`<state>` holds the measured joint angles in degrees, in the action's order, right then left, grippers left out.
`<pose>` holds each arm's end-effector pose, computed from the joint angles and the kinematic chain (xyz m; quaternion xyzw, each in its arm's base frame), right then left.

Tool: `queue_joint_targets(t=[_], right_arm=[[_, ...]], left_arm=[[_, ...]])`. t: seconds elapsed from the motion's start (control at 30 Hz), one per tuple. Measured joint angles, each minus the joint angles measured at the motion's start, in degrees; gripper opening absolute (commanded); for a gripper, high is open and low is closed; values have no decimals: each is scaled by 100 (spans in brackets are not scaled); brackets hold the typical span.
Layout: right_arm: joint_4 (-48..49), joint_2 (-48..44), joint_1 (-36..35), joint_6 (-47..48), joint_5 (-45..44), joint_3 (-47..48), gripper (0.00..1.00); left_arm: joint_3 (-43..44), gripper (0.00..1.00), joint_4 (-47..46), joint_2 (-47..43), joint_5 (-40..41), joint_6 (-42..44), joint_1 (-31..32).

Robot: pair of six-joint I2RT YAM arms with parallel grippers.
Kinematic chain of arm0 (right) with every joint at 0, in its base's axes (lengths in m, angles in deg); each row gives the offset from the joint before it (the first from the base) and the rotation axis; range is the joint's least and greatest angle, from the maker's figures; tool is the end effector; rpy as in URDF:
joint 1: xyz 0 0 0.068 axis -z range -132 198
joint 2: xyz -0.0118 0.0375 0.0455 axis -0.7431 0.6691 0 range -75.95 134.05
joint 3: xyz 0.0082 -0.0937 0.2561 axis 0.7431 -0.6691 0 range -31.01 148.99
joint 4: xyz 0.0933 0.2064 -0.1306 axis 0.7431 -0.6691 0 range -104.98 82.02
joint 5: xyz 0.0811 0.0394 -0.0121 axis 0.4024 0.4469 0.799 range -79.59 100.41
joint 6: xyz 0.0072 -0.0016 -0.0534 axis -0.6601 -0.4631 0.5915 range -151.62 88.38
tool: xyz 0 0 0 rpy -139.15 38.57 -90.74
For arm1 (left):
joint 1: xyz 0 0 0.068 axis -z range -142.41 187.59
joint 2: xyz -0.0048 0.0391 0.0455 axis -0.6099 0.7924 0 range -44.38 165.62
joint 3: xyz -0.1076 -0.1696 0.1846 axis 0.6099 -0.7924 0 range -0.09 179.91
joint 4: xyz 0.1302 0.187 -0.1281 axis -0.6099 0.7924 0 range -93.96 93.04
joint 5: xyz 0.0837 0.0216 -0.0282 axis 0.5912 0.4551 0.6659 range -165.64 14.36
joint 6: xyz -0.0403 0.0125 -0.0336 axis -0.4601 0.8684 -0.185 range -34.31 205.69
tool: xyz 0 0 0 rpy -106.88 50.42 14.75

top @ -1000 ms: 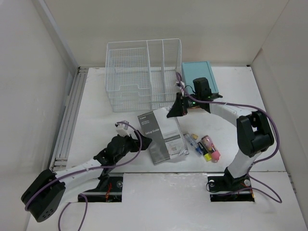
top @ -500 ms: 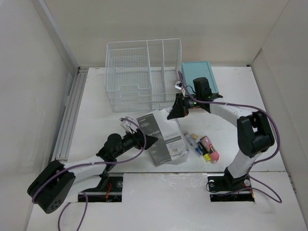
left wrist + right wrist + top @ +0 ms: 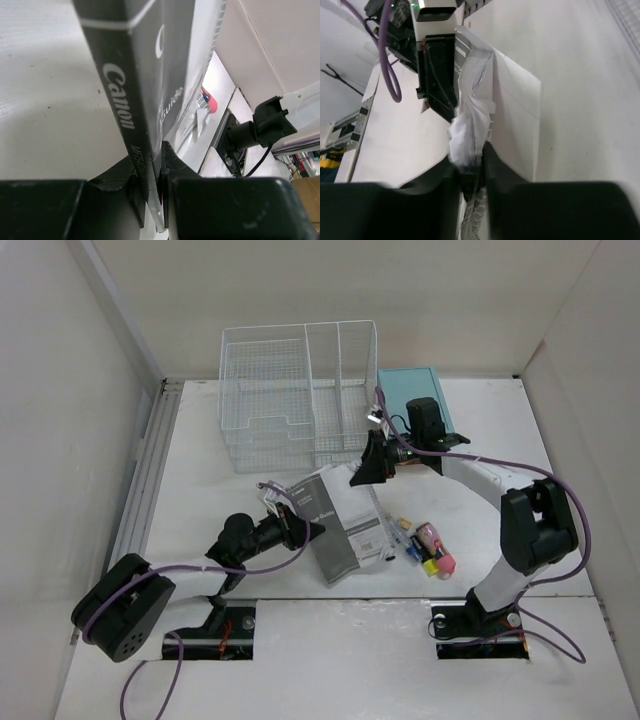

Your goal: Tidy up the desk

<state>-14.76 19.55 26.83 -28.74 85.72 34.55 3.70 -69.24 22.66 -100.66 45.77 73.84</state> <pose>0.3178 0.1599 0.2564 -0.4153 0.6351 0.5956 0.2636 0.1419 -0.1228 0.1686 0.1341 0.6826 -0.5517 0.4601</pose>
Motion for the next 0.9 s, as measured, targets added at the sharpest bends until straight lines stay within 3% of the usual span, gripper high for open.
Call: queue_joint_targets(t=[0.1,0.17,0.2,0.33,0.47,0.9], right_arm=[[-361,-70,15,291,-232,127,59],[-750,-94,13,616,-398,365,66],[-890,-122,11,778,-474,485,75],[-1126,-334,13,1113,-662,629,87],[-1222,-463,20,1261,-796,629,100],[-1449,-481,243,1735,-52,627,100]], left_arm=[[103,0,376,-293,-46,190,0],[240,0,826,-704,-76,413,2],[332,0,1106,-946,-83,509,4],[811,0,1985,-1705,-63,920,-7],[1213,0,2315,-1893,-114,1117,-37],[1832,0,2813,-1897,-1060,1165,-68]])
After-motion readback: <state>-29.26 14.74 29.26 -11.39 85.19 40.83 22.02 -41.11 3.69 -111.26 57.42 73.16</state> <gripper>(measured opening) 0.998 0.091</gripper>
